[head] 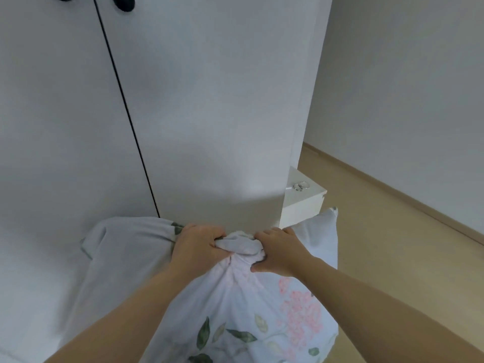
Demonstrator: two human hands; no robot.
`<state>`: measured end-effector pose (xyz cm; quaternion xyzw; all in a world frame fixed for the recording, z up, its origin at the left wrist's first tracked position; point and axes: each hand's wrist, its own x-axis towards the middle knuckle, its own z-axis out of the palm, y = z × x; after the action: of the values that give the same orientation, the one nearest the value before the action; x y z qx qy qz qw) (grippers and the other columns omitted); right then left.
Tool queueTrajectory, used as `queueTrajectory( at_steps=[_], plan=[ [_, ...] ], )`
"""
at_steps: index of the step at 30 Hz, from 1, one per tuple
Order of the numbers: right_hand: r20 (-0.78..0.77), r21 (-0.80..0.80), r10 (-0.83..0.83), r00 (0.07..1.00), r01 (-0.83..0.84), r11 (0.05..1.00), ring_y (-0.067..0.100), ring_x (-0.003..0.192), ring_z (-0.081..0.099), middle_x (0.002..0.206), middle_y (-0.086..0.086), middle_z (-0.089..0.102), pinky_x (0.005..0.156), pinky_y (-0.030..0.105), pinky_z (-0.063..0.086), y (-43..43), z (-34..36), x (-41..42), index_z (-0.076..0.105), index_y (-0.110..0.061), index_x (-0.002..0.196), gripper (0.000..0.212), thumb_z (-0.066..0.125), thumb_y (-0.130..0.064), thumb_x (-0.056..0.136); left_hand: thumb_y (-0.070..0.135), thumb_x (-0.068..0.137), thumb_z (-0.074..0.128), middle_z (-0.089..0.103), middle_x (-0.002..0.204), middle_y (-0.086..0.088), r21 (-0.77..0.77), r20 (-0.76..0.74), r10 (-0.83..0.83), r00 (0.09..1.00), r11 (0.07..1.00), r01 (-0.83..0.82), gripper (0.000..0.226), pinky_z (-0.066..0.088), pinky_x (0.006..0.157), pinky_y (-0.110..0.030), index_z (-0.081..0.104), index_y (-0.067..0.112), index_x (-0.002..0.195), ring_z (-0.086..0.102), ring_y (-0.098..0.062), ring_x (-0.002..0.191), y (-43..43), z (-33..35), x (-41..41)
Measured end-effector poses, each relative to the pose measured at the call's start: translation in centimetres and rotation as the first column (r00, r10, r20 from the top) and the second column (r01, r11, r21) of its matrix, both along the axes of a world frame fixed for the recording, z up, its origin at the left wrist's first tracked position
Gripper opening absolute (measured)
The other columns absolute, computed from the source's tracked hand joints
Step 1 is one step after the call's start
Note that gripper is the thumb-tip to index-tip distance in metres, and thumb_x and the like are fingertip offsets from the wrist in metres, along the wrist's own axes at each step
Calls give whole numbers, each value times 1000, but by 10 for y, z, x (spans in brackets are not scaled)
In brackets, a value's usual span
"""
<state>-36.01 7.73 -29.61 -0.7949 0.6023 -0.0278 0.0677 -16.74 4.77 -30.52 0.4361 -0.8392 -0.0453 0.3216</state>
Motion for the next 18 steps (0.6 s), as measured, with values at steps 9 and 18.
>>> queueTrajectory(
  at_steps=[9,18],
  plan=[
    [-40,62,-41,998,44,997,27,101,55,104,8,61,78,34,32,26,-23,-90,53,-14,106,31,53,-39,87,36,60,46,27,49,16,-52,104,-146,984,987,152,23,17,53,-14,42,20,44,26,-2,43,-3,-22,-91],
    [-119,76,-177,977,187,980,26,104,55,106,7,62,89,40,37,28,-49,-167,53,-15,105,29,48,-40,90,50,64,35,34,49,11,106,110,-214,971,973,203,29,27,58,-24,40,22,58,42,-16,53,-20,-59,-172]
  ],
)
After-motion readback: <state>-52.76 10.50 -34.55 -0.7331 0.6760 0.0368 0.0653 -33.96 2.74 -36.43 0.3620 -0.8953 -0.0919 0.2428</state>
